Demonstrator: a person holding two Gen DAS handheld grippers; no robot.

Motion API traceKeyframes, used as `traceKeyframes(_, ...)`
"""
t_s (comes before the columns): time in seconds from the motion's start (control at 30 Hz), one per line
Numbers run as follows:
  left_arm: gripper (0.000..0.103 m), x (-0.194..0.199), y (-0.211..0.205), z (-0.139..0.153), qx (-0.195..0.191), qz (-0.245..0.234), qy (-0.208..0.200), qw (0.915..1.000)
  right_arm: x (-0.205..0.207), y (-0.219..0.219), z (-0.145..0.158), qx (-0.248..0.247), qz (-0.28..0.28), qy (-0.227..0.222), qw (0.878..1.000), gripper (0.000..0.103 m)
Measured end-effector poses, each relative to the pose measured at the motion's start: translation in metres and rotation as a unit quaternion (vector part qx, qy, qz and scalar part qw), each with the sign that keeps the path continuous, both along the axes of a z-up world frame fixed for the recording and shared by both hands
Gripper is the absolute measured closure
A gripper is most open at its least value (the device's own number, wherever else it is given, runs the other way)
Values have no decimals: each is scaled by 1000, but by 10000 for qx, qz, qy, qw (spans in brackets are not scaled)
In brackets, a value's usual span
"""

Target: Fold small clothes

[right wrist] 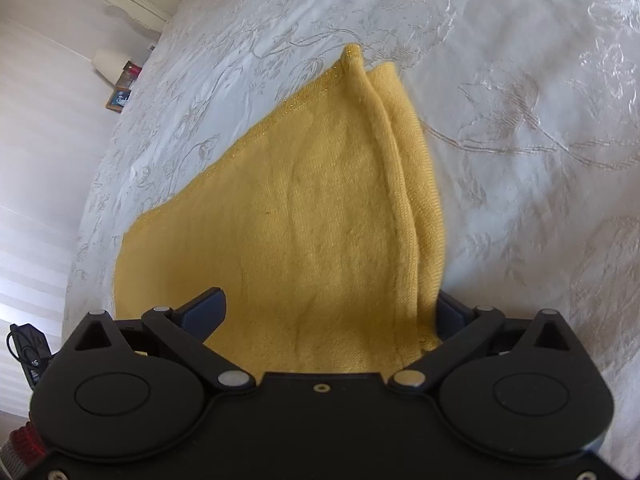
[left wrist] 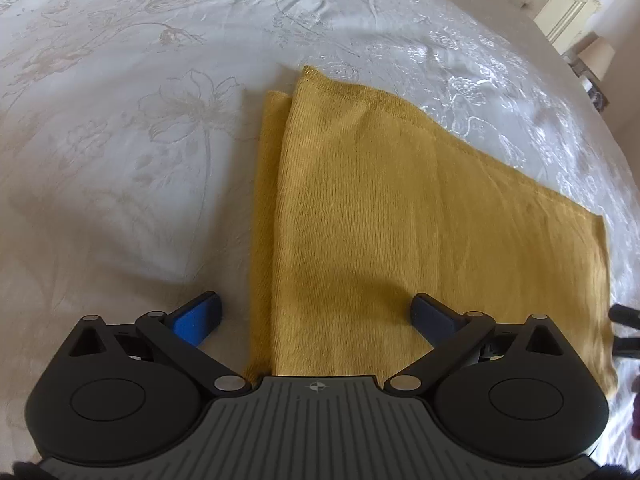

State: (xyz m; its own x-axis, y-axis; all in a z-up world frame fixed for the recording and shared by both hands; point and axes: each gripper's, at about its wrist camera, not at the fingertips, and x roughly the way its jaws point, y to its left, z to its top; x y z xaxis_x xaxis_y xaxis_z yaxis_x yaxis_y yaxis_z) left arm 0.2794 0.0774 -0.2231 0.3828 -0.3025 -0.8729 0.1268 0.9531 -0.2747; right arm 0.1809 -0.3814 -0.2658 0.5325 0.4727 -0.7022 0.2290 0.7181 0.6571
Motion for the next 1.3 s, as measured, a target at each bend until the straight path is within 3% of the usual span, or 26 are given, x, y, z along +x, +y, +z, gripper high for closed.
traceKeyframes(0.1, 1, 5, -6, 0, 144, 87, 211, 9996, -1, -7, -2, 299, -205, 70, 9993, 1)
traceKeyframes(0.17, 4, 4, -10, 0, 280, -16, 272, 9992, -3, -10, -1, 314, -274, 143, 9990, 17)
traceKeyframes(0.2, 9, 3, -14, 1, 366, -110, 252, 9989, -5, -10, 1, 212, -271, 203, 9992, 41)
traceKeyframes(0.23, 29, 1, -14, 4, 417, -151, 196, 9988, -8, -10, 3, 23, -268, 326, 9991, 69)
traceKeyframes(0.27, 59, -3, -14, 7, 392, -204, 131, 9989, -11, -10, 3, -101, -248, 436, 9987, 77)
traceKeyframes(0.33, 82, -6, -13, 13, 313, -233, 197, 9990, -17, -10, 6, -75, -236, 452, 9987, 80)
traceKeyframes(0.37, 85, -7, -12, 15, 265, -257, 218, 9991, -20, -8, 10, -200, -219, 444, 9986, 81)
traceKeyframes(0.5, 88, -17, -8, 32, 220, -347, 197, 9990, -27, 1, 35, -564, -181, 427, 9973, 83)
traceKeyframes(0.67, 90, -47, 7, 56, 108, -363, 45, 9993, -54, 6, 63, -656, 12, 375, 9971, 84)
traceKeyframes(0.77, 99, -73, 19, 64, 191, -395, 143, 9989, -84, 5, 71, -761, 76, 481, 9959, 94)
traceKeyframes(0.87, 100, -99, 38, 66, 108, -375, 288, 9988, -117, 2, 79, -849, 41, 554, 9948, 98)
traceKeyframes(0.97, 95, -124, 56, 70, 278, -409, 33, 9988, -145, 3, 84, -1094, 206, 481, 9926, 87)
traceKeyframes(1.0, 91, -129, 60, 69, 241, -329, -30, 9992, -151, 3, 83, -1043, 139, 392, 9937, 86)
traceKeyframes(1.07, 60, -136, 70, 68, -98, -11, -122, 9999, -157, 2, 79, -918, -179, 208, 9954, 72)
traceKeyframes(1.13, 47, -143, 78, 65, -693, 512, -260, 9959, -159, 2, 72, -661, -497, 82, 9965, 42)
traceKeyframes(1.17, 36, -144, 79, 62, -915, 757, -269, 9926, -159, 5, 65, -445, -688, 43, 9966, 36)
traceKeyframes(1.23, 28, -146, 79, 53, -1321, 1153, -251, 9842, -156, 9, 53, -125, -956, 64, 9953, 34)
traceKeyframes(1.3, 27, -144, 74, 44, -1471, 1395, -170, 9791, -151, 19, 41, 19, -1167, 131, 9931, 34)
